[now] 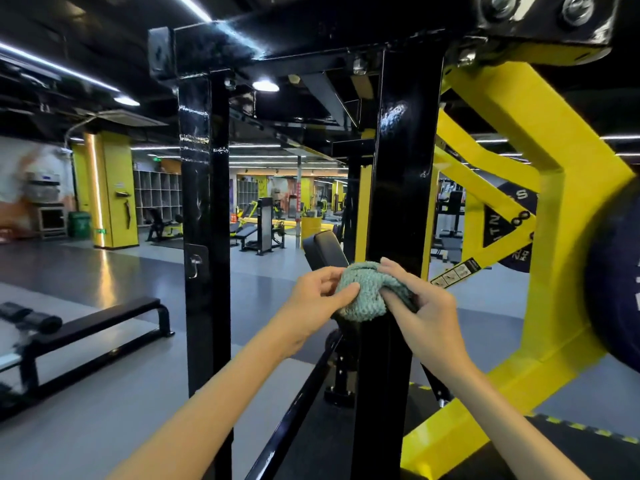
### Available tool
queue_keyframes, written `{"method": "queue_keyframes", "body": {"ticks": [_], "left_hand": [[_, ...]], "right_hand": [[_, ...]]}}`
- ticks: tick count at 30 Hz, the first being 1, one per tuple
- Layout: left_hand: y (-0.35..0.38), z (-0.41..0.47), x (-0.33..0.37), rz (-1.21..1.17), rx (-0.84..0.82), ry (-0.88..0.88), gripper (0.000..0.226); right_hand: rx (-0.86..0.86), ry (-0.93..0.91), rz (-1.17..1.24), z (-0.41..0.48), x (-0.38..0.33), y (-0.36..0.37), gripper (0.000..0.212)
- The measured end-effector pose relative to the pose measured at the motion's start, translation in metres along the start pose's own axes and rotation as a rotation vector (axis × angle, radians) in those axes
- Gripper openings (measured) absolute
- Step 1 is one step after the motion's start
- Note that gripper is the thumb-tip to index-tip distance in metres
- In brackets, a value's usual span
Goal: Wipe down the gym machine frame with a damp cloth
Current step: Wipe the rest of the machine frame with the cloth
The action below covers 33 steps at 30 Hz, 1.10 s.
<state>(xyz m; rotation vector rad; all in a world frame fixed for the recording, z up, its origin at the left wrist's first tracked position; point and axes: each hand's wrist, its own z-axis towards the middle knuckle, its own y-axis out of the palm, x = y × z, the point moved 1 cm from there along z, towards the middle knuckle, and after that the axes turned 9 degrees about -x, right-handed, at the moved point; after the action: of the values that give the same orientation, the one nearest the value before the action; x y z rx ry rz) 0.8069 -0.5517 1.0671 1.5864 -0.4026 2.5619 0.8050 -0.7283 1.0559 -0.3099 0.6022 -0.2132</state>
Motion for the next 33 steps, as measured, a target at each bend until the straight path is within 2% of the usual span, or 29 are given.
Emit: {"method": "queue_keyframes", "body": {"ticks": [4,7,10,16,18,20,23,25,27,30,33], "left_hand": [[-0.018,-0.015,0.006,-0.136,0.01,-0.087,0.025],[-0.037,-0.028,0.01,-0.149,0.003,-0.056,0.044],[-0.055,-0.038,0.013,0.037,-0.041,-0.028,0.051],[-0.095,-0.041,0.023,0.654,0.083,-0.029,0.038],[-0.114,-0.038,0.02,0.66,0.129,-0.006,0.03],[-0.136,-0.035,0.016,0.512,0.123,0.018,0.025],[-0.169,-0.029,0.017,0.312,0.122,0.038,0.021],[-0.195,-0.021,0.022,0.203,0.192,0.061,0.02],[-0.226,-0.01,0.033,0.129,0.257,0.116,0.02],[-0.276,0.011,0.062,0.182,0.3,0.232,0.023],[-0.317,0.037,0.101,0.403,0.328,0.391,0.025]], "right_hand": [[-0.165,0.151,0.126,0.009,-0.003,0.018,0.036],[-0.234,0.286,0.355,0.014,-0.01,0.033,0.03],[-0.292,0.358,0.488,0.02,-0.018,0.049,0.023],[-0.301,0.344,0.475,0.044,-0.029,0.081,0.013],[-0.313,0.357,0.481,0.054,-0.035,0.093,0.015],[-0.332,0.371,0.476,0.066,-0.041,0.109,0.017],[-0.347,0.387,0.386,0.09,-0.051,0.135,0.02],[-0.342,0.362,0.246,0.111,-0.058,0.154,0.022],[-0.323,0.298,0.068,0.136,-0.067,0.171,0.016],[-0.278,0.131,-0.201,0.182,-0.087,0.19,0.013],[-0.155,-0.098,-0.591,0.237,-0.114,0.197,0.02]]}}
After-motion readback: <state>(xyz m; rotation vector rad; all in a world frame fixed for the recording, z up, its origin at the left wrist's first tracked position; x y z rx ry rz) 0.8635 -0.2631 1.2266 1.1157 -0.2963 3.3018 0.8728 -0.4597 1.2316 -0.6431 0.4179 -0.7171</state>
